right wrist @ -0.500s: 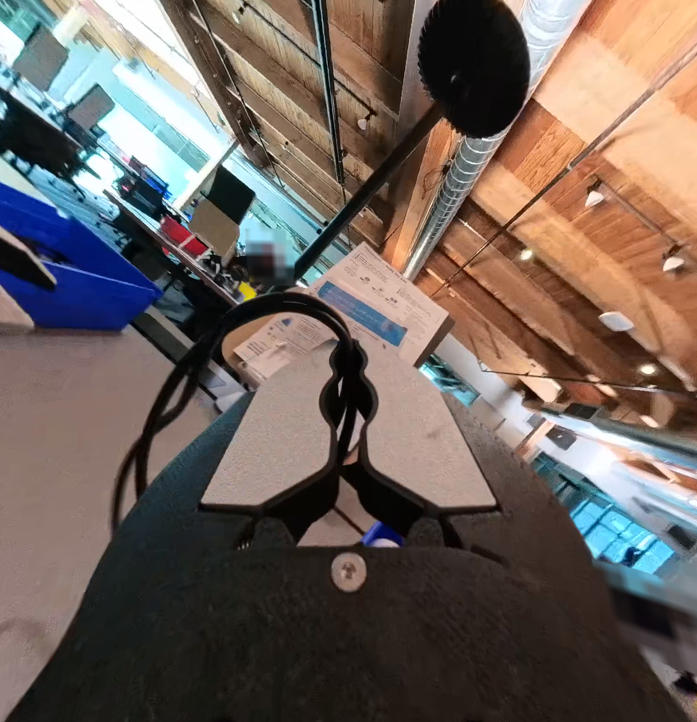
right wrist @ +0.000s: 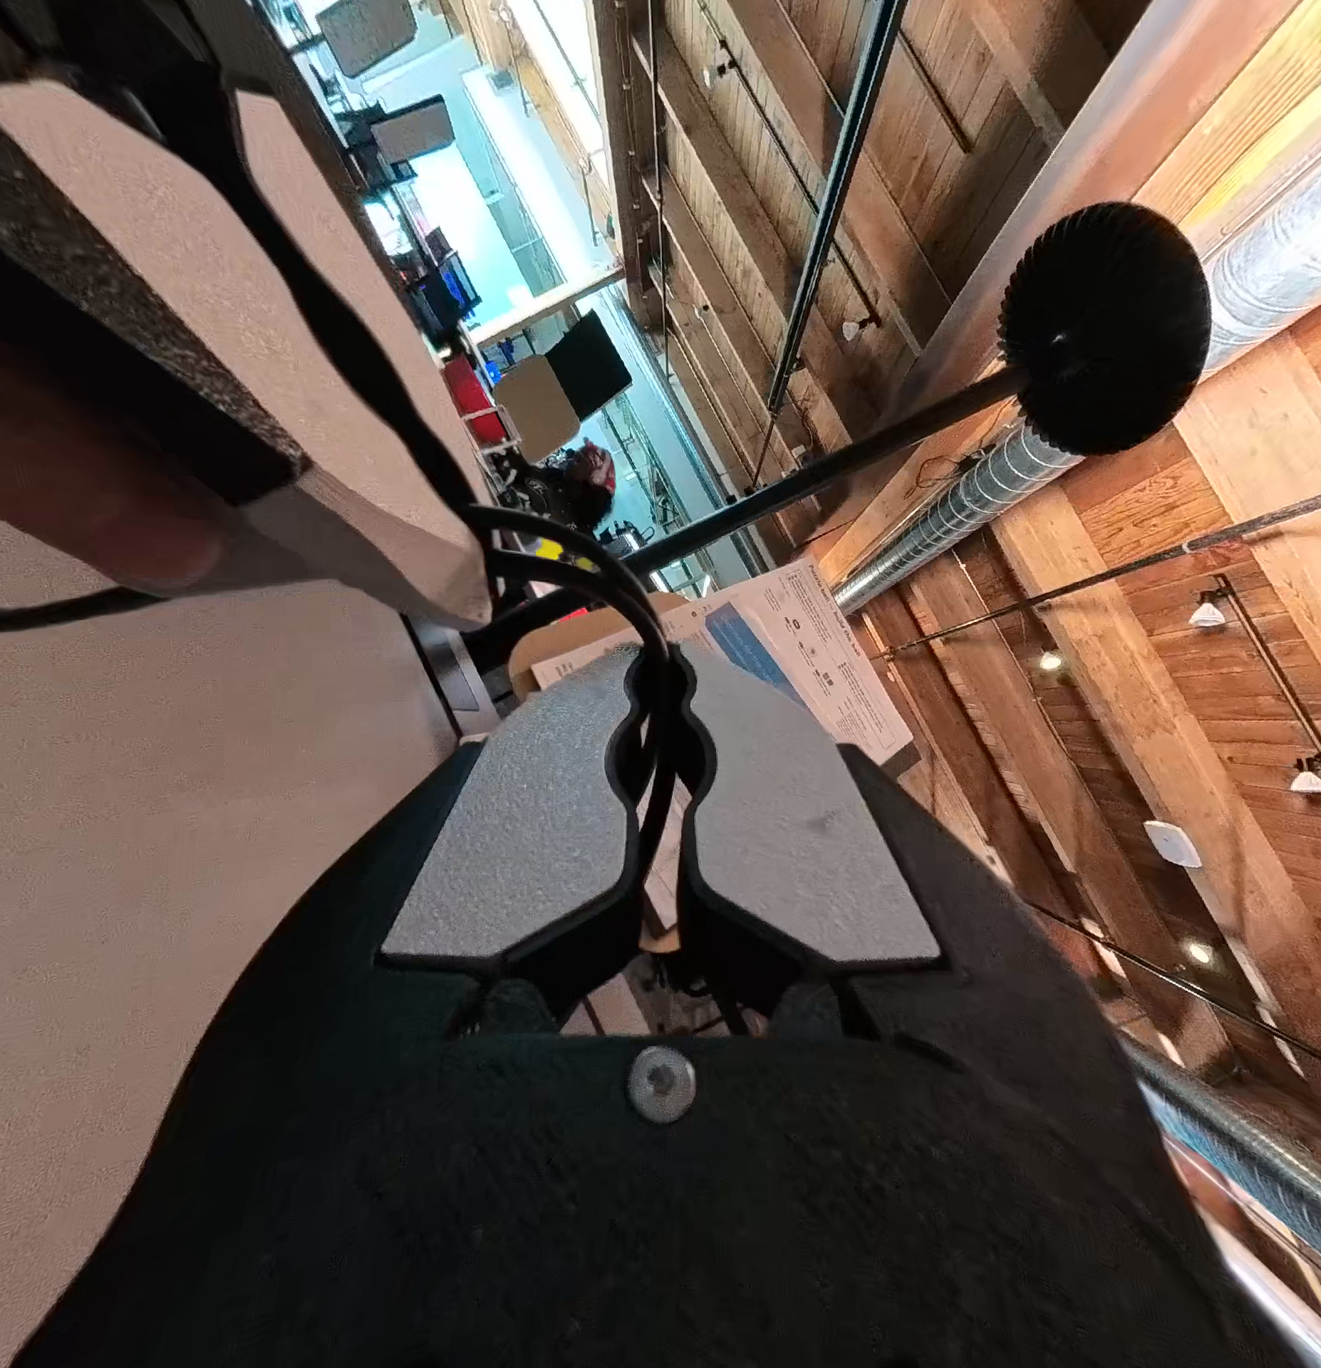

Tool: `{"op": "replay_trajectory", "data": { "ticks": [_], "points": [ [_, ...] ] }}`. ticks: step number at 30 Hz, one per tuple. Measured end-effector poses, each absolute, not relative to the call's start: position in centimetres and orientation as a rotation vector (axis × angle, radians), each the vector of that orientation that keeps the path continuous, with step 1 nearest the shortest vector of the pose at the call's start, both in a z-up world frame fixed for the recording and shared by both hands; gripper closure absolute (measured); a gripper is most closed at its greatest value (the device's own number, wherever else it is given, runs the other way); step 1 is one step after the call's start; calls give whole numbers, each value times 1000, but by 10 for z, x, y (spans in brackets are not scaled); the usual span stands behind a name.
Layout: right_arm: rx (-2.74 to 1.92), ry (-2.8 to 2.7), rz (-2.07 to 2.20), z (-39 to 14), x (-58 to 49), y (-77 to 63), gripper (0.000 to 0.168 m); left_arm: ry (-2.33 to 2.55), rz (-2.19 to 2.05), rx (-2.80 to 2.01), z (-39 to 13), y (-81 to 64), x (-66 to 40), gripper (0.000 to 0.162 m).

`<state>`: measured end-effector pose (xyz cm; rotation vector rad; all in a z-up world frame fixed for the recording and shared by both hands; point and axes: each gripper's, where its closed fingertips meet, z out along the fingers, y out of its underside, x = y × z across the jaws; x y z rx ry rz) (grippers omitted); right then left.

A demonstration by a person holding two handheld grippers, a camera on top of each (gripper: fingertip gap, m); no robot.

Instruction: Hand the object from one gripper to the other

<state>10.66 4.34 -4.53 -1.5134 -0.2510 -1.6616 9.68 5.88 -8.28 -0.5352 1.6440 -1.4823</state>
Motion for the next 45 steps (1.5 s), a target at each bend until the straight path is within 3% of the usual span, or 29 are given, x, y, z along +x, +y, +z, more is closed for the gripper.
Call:
{"op": "replay_trajectory", "data": {
  "ticks": [4,7,13,17,20,28,34,38,45],
  "points": [
    [-1518,-217,-1564,-48,105,49,165,1606,-1484,-559,-77,67,98,159],
    [-1486,-154,-1260,-54,98,59,152,1507,-1589,-619,-66,76,98,159],
    [-1514,75,-411,-77,87,77,82,1340,-1701,-625,-42,101,90,159],
    [-1635,23,-277,-104,74,98,80,1383,-1732,-530,-37,91,80,159],
    [-1635,-57,-299,-108,63,110,104,1447,-1734,-469,-37,79,74,159],
    [-1575,-151,78,-109,27,110,94,1544,-1604,-413,-41,76,72,159],
    [-1629,-91,-24,-119,43,116,104,1579,-1564,-428,-45,75,74,159],
    [-1666,-136,-75,-123,41,121,138,1583,-1525,-431,-45,74,75,159],
    [-1723,-106,-155,-126,52,120,161,1528,-1488,-473,-41,85,78,159]
  ]
}}
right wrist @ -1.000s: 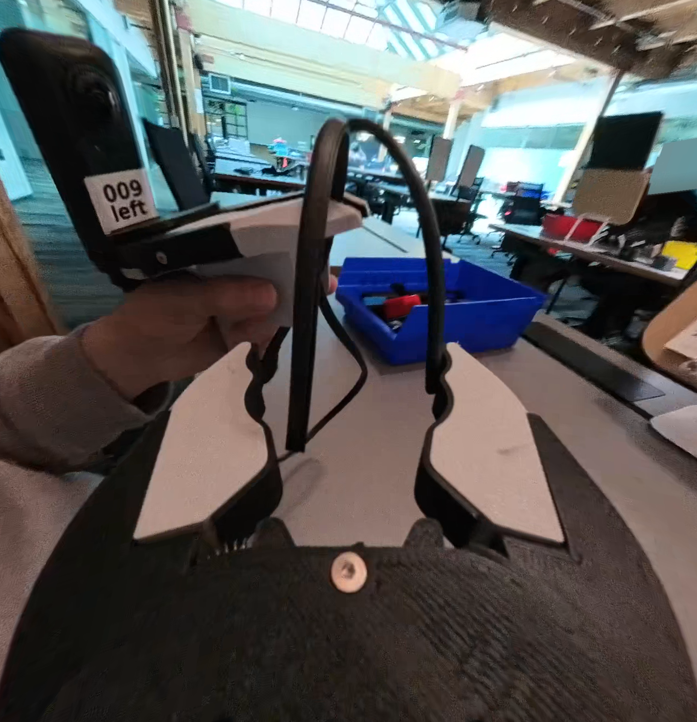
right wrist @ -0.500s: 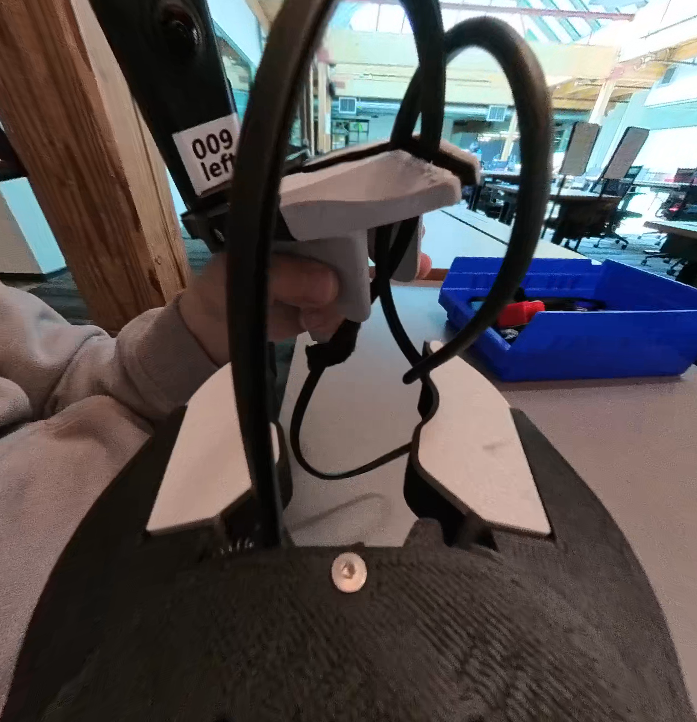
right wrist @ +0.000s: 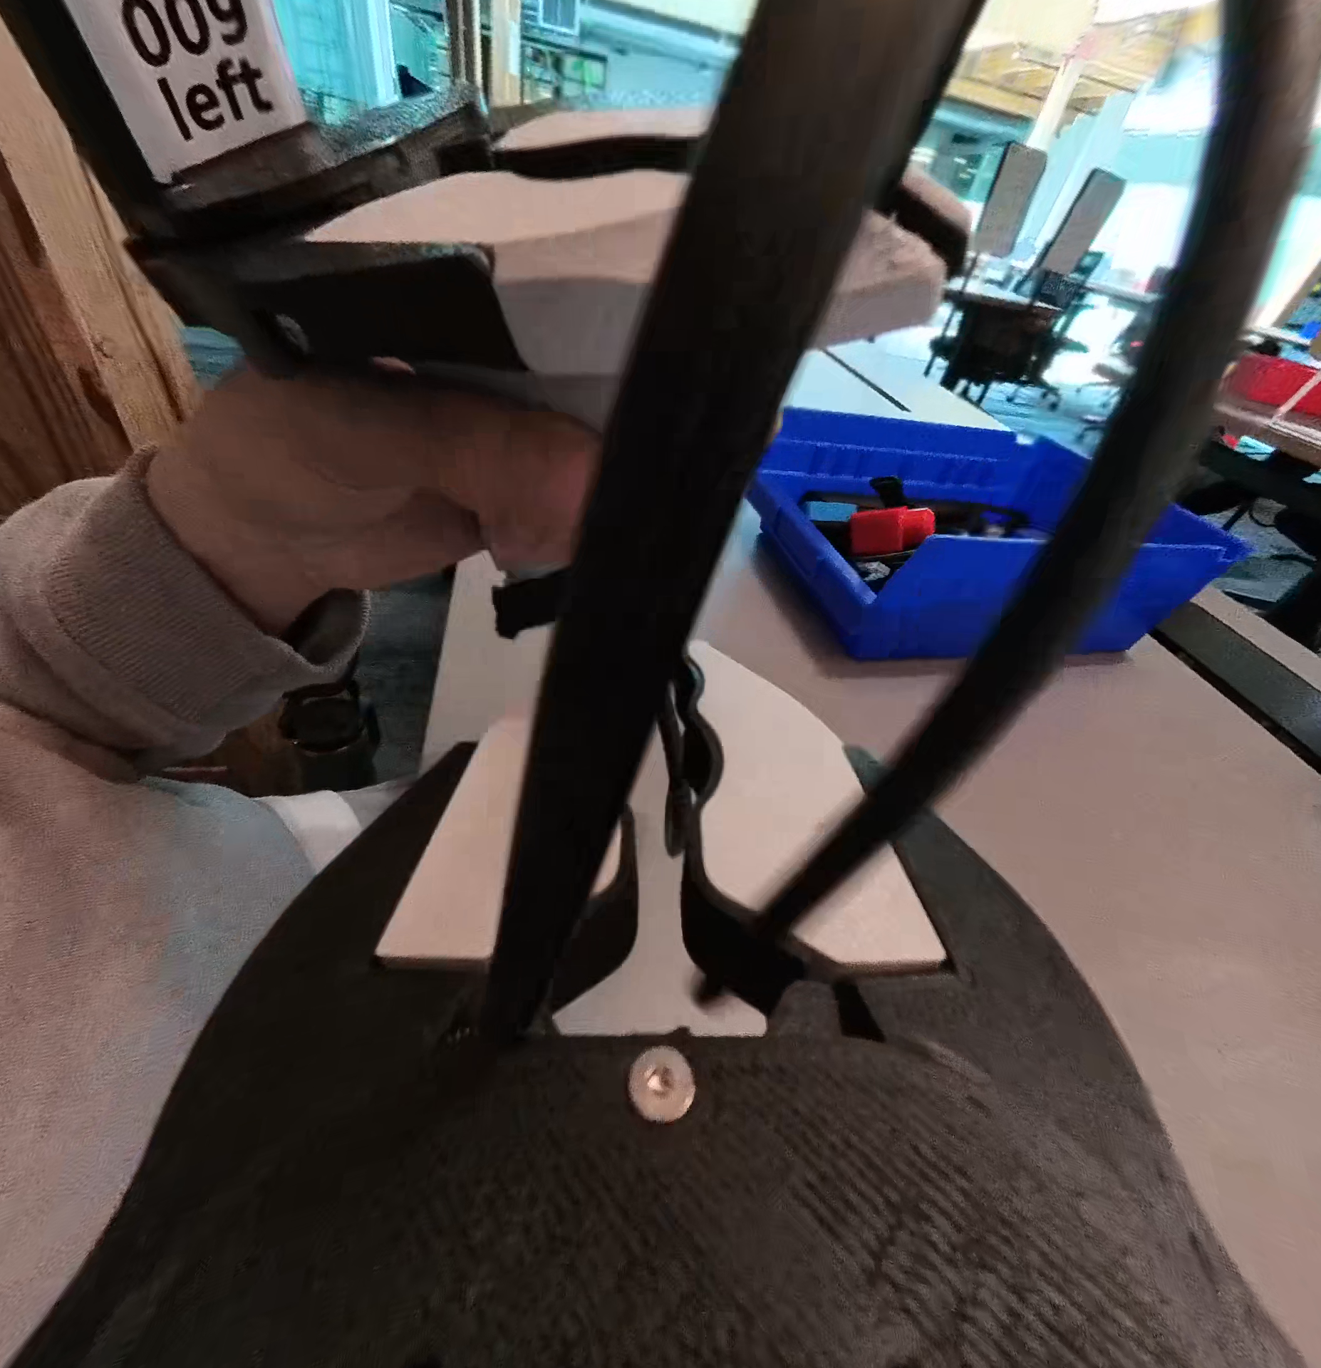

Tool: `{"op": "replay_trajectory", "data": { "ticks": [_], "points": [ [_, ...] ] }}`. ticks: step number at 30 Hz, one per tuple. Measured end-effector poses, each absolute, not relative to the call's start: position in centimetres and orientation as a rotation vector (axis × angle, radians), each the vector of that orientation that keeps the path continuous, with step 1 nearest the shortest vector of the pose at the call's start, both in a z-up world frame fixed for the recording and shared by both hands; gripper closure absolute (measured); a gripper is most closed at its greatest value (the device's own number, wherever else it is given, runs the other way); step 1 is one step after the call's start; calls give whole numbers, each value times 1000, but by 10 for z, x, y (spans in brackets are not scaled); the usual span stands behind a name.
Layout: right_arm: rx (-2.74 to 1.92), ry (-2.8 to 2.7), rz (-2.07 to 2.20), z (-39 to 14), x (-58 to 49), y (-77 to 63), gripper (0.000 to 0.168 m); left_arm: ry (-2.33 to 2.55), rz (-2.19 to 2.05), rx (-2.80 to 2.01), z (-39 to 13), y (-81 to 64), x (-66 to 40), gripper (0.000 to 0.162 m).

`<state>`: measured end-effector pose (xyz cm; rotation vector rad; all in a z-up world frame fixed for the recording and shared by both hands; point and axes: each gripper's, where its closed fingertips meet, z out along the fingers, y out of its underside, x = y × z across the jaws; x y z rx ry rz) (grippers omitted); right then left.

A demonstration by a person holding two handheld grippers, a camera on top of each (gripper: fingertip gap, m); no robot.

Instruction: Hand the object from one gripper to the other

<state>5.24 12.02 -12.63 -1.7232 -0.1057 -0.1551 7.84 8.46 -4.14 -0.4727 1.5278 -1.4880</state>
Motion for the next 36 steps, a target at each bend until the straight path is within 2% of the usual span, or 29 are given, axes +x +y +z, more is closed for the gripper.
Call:
{"op": "replay_trajectory", "data": {
  "ticks": [5,9,13,20,24,31,33,35,36],
  "points": [
    [-1698,-21,-394,-111,81,103,163,1445,-1629,-464,-30,92,71,159],
    [-1625,92,-636,-81,108,64,163,1467,-1801,-378,-28,84,60,148],
    [-1601,265,-737,-54,135,6,163,1613,-1820,-390,-53,71,69,121],
    [-1695,702,-884,-29,206,-121,163,1821,-1557,-556,-102,74,97,115],
    [-1769,991,-880,-41,262,-192,163,1865,-1435,-569,-117,79,103,116],
    [-1902,1363,-686,-124,320,-264,162,1862,-1446,-584,-119,81,105,121],
    [-1869,1386,-627,-142,328,-265,151,1859,-1470,-599,-118,80,106,123],
    [-1830,1452,-692,-152,334,-277,120,1870,-1484,-603,-120,78,106,123],
    [-1812,1467,-752,-153,336,-284,120,1875,-1478,-598,-121,77,105,124]
  ]
}}
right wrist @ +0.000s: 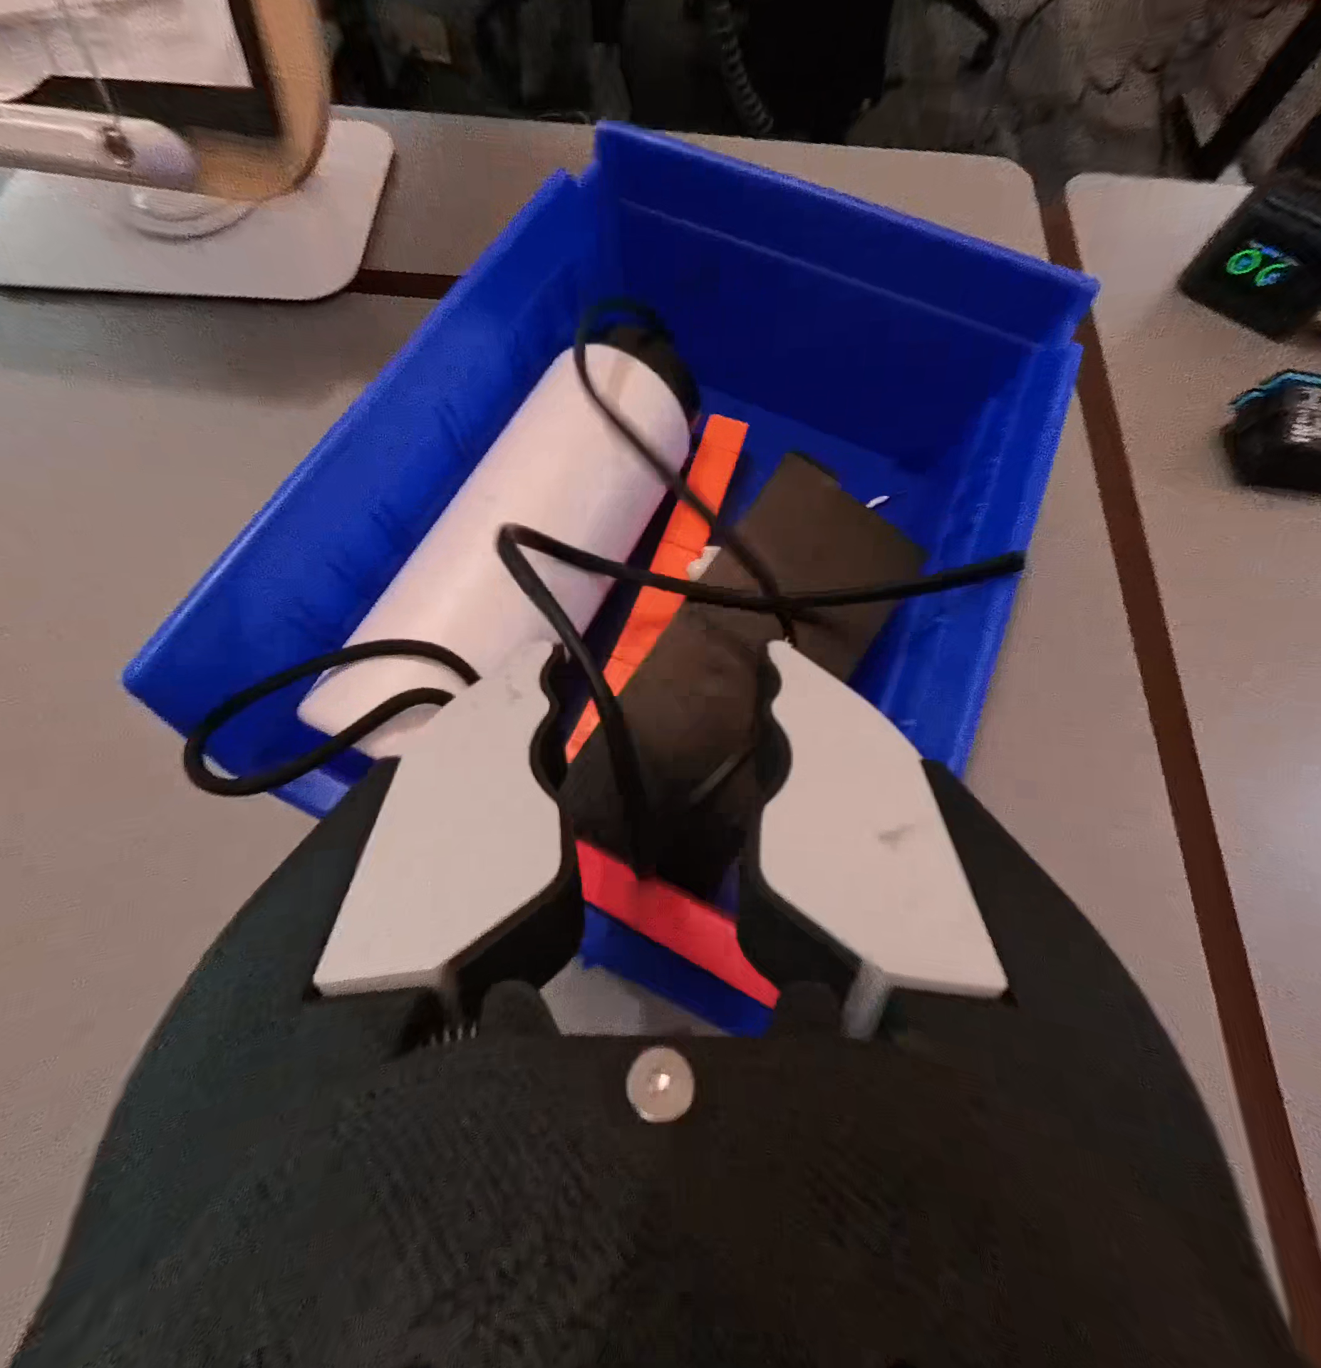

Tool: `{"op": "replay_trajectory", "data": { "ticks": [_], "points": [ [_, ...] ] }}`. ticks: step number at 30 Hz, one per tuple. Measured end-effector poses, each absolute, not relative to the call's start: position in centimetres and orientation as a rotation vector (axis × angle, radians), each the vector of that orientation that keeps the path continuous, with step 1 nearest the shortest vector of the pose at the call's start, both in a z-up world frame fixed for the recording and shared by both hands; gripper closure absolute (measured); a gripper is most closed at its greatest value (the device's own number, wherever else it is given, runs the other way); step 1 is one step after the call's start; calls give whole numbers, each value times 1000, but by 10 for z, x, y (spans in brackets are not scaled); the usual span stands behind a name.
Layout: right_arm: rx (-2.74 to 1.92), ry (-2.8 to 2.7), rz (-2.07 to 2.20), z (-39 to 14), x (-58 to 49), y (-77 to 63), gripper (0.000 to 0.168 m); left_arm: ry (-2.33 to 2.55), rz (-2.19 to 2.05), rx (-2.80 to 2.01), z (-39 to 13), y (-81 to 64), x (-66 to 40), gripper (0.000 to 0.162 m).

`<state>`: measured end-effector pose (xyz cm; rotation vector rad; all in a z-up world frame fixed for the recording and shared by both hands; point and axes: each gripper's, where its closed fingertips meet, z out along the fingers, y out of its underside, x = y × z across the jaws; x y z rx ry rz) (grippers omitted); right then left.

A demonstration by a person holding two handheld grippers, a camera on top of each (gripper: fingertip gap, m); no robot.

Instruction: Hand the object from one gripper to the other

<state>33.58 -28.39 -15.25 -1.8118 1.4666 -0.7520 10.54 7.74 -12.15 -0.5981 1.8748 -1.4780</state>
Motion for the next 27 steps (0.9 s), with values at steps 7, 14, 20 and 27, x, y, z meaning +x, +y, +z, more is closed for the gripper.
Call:
{"op": "replay_trajectory", "data": {
  "ticks": [7,14,20,27],
  "points": [
    [-1756,1266,-1090,-121,310,-268,103,1903,-1445,-582,-128,72,107,125],
    [-1566,959,-1261,-73,254,-175,95,1799,-1451,-642,-116,85,111,125],
    [-1660,640,-1178,-110,223,-65,94,1558,-1225,-965,-88,198,130,119],
    [-1653,453,-1143,-109,205,-11,97,1633,-870,-1408,-129,349,189,111]
  ]
}}
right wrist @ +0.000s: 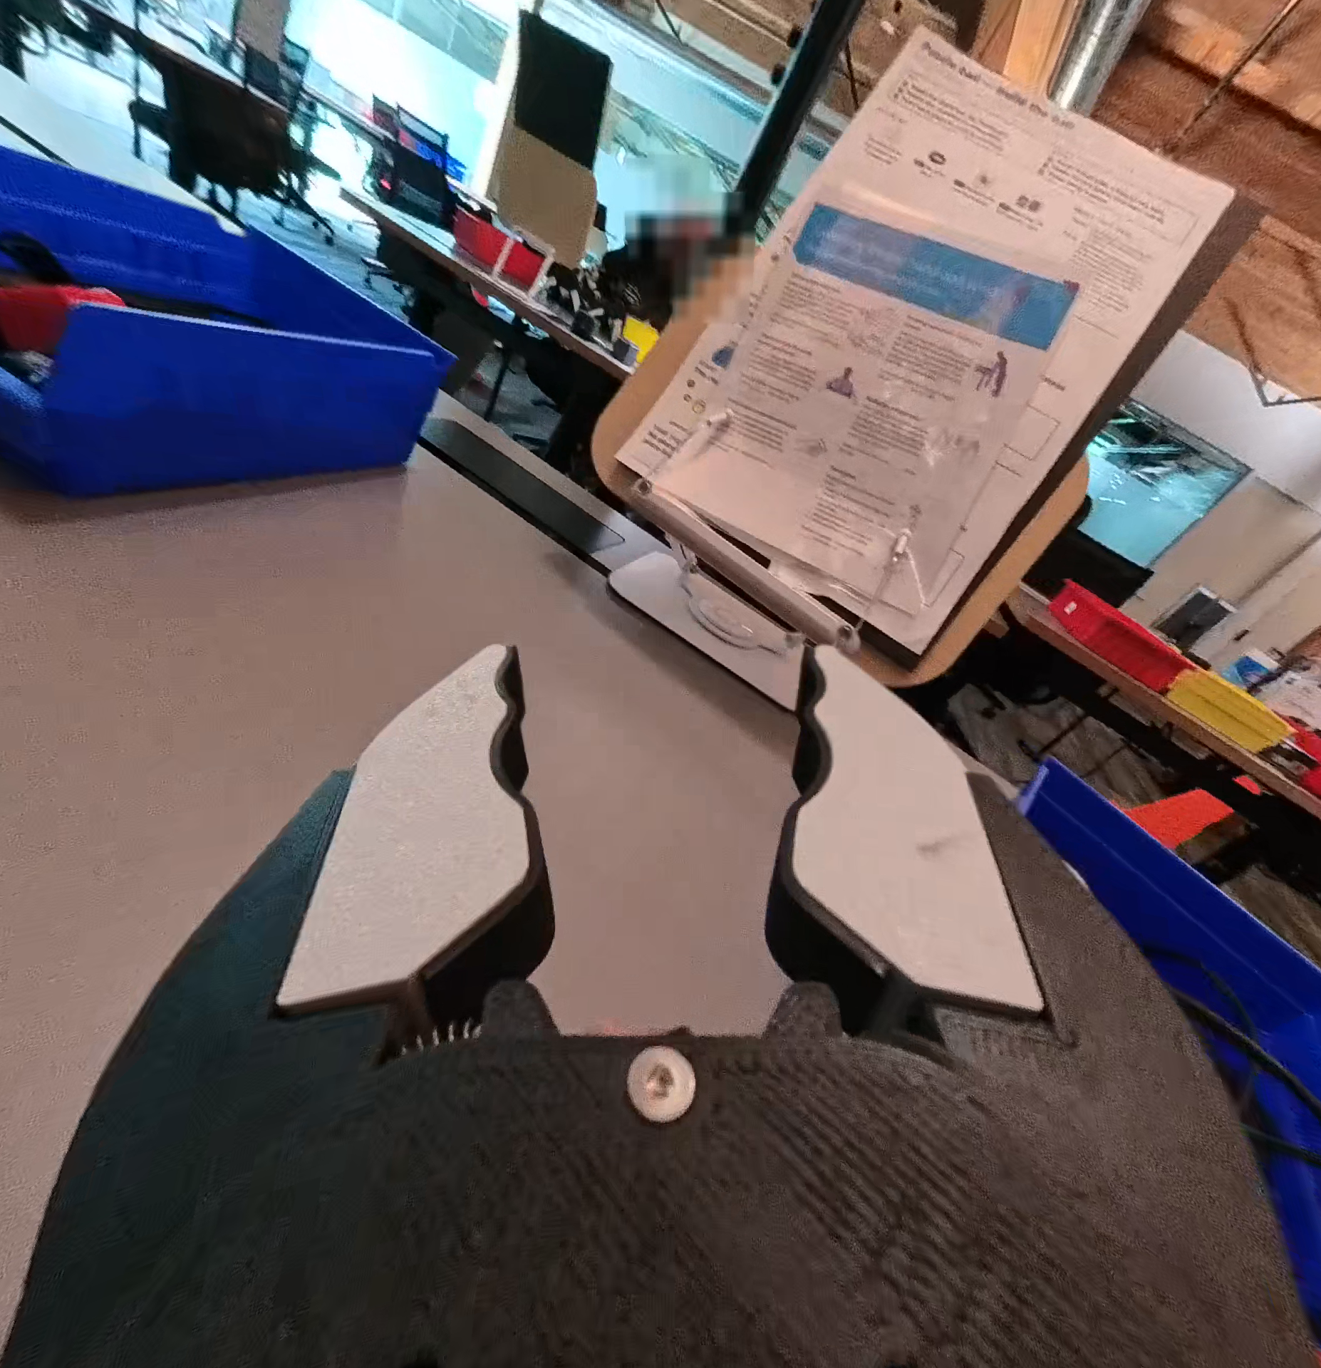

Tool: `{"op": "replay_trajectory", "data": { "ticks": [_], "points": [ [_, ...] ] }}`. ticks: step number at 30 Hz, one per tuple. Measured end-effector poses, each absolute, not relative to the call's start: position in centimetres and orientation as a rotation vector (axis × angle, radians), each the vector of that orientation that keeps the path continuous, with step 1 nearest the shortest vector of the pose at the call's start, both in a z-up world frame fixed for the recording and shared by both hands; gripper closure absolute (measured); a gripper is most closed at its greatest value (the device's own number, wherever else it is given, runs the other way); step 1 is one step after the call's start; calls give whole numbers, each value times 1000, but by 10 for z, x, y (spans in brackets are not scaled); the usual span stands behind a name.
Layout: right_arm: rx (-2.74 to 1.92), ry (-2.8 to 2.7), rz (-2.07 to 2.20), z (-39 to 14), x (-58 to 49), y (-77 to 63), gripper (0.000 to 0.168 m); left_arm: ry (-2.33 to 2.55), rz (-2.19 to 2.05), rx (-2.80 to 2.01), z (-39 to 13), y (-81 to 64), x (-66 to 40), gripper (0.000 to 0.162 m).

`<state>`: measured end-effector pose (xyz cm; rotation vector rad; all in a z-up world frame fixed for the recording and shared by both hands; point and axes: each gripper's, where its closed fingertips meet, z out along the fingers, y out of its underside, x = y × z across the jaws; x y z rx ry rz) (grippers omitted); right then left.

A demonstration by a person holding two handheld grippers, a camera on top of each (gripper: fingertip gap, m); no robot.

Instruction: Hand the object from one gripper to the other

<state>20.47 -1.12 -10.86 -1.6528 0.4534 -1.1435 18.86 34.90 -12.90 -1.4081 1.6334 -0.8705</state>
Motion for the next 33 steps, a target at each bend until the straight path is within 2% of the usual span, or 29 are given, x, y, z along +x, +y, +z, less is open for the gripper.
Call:
{"op": "replay_trajectory", "data": {
  "ticks": [4,8,10,12,14,20,25,28,30,31,33],
  "points": [
    [-1648,425,-1058,-112,201,3,98,1798,-746,-1449,-166,350,232,105],
    [-1703,407,-1082,-120,201,3,98,1913,-514,-1526,-207,353,256,105],
    [-1714,399,-1083,-122,202,4,98,1939,-497,-1554,-216,353,263,114],
    [-1715,389,-1060,-123,201,7,99,1944,-593,-1581,-212,348,267,133],
    [-1721,379,-1039,-125,199,10,99,1913,-633,-1568,-201,351,264,152],
    [-1698,344,-1005,-121,190,22,100,1646,-971,-1403,-104,356,239,156],
    [-1563,235,-851,-103,164,50,100,1572,-1614,-1081,-12,289,176,156],
    [-1388,130,-775,-80,138,68,90,1599,-2039,-907,6,235,130,157],
    [-1319,7,-878,-70,120,78,89,1582,-2321,-832,5,204,106,156],
    [-1309,-81,-949,-70,110,85,91,1574,-2424,-822,1,190,99,157],
    [-1281,-189,-1113,-69,98,95,104,1551,-2542,-862,-10,168,96,157]
  ]
}}
